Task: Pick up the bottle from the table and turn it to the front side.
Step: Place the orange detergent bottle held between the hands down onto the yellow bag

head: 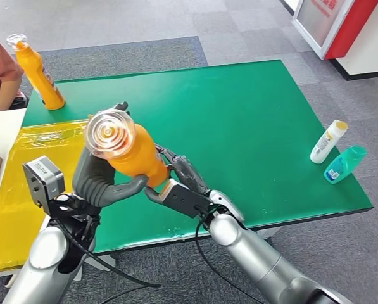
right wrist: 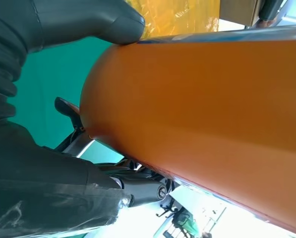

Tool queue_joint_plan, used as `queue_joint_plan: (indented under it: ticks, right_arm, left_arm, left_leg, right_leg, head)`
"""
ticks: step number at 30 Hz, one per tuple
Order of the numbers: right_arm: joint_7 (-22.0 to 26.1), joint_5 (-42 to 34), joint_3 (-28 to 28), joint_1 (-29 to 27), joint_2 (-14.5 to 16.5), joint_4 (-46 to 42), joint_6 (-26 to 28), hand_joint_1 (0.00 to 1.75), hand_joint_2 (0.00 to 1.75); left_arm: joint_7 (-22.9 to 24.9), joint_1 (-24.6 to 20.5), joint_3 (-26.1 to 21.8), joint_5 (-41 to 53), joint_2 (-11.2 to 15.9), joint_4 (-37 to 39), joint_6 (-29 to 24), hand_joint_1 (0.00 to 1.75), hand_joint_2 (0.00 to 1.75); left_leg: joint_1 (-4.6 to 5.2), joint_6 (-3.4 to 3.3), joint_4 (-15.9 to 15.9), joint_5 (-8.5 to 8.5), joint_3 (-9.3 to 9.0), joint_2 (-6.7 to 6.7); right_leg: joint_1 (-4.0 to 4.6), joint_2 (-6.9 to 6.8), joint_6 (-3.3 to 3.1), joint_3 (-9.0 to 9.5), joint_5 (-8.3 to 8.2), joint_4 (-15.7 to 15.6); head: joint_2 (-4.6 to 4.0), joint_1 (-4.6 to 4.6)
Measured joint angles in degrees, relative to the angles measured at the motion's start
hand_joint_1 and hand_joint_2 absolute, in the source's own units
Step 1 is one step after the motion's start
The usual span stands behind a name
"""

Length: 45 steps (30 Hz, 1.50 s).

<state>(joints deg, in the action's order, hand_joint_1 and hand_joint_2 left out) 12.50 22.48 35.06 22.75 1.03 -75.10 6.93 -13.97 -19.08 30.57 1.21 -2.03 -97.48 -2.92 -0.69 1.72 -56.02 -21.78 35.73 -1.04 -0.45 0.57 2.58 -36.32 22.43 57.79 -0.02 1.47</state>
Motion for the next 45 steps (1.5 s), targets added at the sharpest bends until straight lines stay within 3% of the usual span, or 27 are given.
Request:
queue_joint_plan:
  ticks: [14,18,45]
  right_arm:
    - [-0.4,2.0,0.7,0.3,0.0,-0.2,0.3,1.75,1.75]
    - [-0.5,2.5,1.0,0.3,0.0,-0.6,0.7,1.75,1.75]
    - [-0.7,2.0,1.0,0.0,0.0,-1.1,1.4,1.75,1.75]
  left_arm:
    - [1.3,-0.6,1.3,0.5,0.0,-0.4,1.9,0.05,1.75]
    - [1.5,-0.8,1.7,2.8,0.0,-0.4,1.3,1.75,1.75]
    - [1.8,-1.0,1.9,3.4,0.5,-0.6,0.5,1.75,1.75]
  left_leg:
    - [0.00,0.00,0.0,0.00,0.00,0.00]
    - [0.00,0.00,0.0,0.00,0.00,0.00]
    - [0.00,0.00,0.0,0.00,0.00,0.00]
  right_leg:
    - [0.00,0.00,0.00,0.01,0.00,0.0]
    - [0.00,0.00,0.00,0.01,0.00,0.0]
    - [0.00,0.00,0.00,0.01,0.00,0.0]
  head:
    - [0.00,-0.01]
    - [0.00,0.00]
    - [0.00,-0.01]
